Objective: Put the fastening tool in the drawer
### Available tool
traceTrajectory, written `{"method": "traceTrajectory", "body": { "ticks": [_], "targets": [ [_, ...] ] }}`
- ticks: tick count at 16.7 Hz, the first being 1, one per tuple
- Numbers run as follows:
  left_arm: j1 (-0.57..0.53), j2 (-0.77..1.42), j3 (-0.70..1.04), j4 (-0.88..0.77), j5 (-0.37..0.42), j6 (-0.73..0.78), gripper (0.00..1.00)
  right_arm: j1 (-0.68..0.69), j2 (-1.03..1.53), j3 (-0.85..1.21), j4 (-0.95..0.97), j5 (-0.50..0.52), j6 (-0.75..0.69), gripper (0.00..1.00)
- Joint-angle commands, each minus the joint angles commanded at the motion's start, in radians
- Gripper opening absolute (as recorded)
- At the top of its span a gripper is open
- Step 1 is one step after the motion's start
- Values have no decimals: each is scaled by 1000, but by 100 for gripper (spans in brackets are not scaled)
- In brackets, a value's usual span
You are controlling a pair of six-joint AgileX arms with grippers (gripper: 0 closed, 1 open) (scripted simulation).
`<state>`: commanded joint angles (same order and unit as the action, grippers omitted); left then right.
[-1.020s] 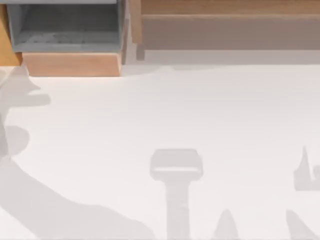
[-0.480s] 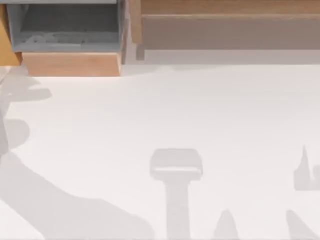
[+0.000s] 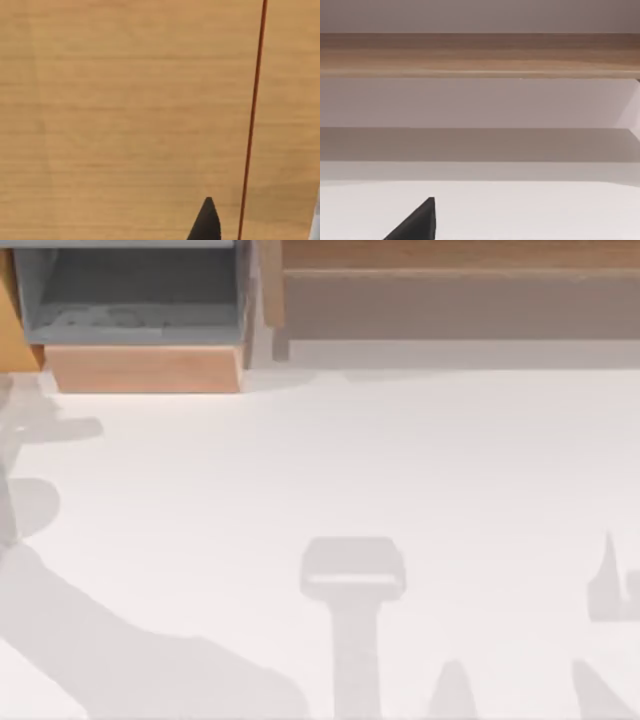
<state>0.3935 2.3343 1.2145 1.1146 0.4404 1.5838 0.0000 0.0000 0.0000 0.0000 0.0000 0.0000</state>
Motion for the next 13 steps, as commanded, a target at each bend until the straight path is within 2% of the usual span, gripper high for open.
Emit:
{"method": "traceTrajectory", "body": {
  "ticks": [3,4,13],
  "targets": [
    [0,0,0,0,0,0,2,0,0,0,0,0,0,100],
    [0,0,0,0,0,0,0,0,0,0,0,0,0,100],
    [6,7,-4,-7,0,-5,0,0,0,0,0,0,0,100]
  ]
}}
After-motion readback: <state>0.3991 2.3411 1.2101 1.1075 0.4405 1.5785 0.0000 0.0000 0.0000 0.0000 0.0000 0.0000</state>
